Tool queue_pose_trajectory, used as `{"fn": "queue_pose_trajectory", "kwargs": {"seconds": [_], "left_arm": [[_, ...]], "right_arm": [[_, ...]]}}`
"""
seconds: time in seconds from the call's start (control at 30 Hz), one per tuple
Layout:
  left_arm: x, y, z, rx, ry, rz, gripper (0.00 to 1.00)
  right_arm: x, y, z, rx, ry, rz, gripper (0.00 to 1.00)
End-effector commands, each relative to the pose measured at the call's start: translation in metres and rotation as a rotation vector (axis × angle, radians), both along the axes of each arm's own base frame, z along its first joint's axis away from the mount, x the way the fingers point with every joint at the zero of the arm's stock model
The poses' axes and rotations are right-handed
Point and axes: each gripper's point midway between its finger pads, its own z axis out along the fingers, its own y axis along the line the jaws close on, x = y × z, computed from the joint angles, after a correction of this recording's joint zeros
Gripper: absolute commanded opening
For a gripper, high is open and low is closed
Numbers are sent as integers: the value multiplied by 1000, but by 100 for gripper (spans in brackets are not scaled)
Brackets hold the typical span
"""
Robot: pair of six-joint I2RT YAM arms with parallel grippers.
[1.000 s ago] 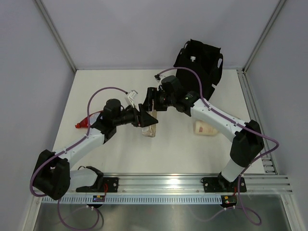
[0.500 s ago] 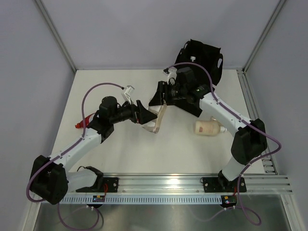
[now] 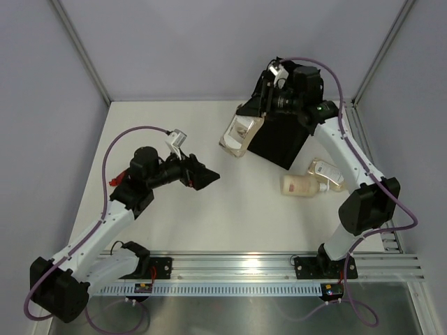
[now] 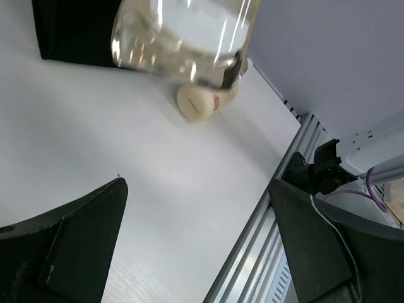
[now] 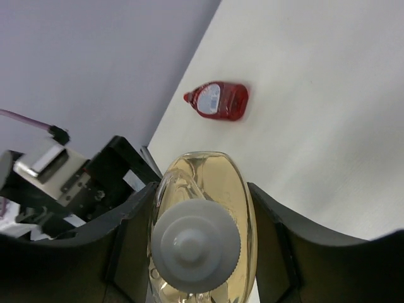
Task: Place the personal care products into the canvas bag
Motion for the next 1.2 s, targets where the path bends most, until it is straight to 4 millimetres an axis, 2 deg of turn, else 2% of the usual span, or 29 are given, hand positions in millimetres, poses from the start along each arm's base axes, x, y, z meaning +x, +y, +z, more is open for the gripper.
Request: {"fn": "queue_pose_trajectory", "kwargs": {"seconds": [0.0,0.13,0.17,0.2,0.23,0.3,0.33,0.37,0.4,0.43,0.47,0.53,0.67,0.8,0.83,0.87,0.9,0.93,0.97,1.0,1.03,1.07,1.13,1.17], "left_arm": [[-1,17,2,34,-55,67,99],[-10,26,-4,37,-48,94,99],[-11,28,-4,38,-50,101,99],[-13,30,-6,39,-44,109,99],[-17,32,-4,36,-49,114,99],[-18,36,-3,36,-47,135,99],[-19,39,-5,45,-38,146,99],[-21,42,-2,45,-45,158,99],[-21,43,-2,49,-46,165,99],[-23,46,-3,58,-37,170,99],[-23,49,-3,64,-40,184,99],[-24,53,-6,85,-28,201,99],[-20,60,-12,101,-15,249,99],[-10,65,-23,106,45,320,99],[-7,67,-25,107,60,343,99],[1,74,-28,114,74,404,99],[5,77,-32,103,111,444,99],[9,81,-40,113,149,484,99],[16,89,-44,116,173,551,99],[20,93,-48,95,225,597,99],[22,96,-55,103,266,624,99],[25,101,-60,101,295,668,99],[28,108,-68,76,368,728,99],[30,110,-71,57,400,758,99]], "right_arm": [[-8,-15,126,183,-238,29,0],[27,-59,169,268,-267,-118,0],[44,-84,179,277,-300,-191,0],[57,-97,191,286,-328,-232,0],[66,-110,196,290,-343,-277,0],[97,-151,206,290,-394,-405,0],[110,-166,207,281,-420,-468,0],[130,-184,197,256,-420,-528,0],[136,-194,204,244,-459,-565,0],[146,-205,203,211,-502,-608,0],[160,-213,190,164,-501,-644,0],[174,-220,180,109,-540,-667,0],[198,-219,140,33,-515,-658,0],[201,-198,97,-87,-505,-548,0],[196,-185,90,-101,-506,-493,0],[193,-178,74,-141,-477,-457,0],[190,-174,70,-227,-547,-406,0],[184,-171,53,-280,-517,-369,0],[177,-148,44,-321,-529,-310,0],[175,-146,33,-413,-588,-258,2],[169,-143,16,-460,-550,-223,6],[167,-133,4,-487,-542,-188,9],[162,-129,-13,-503,-519,-132,13],[160,-129,-28,-509,-469,-114,14]]}}
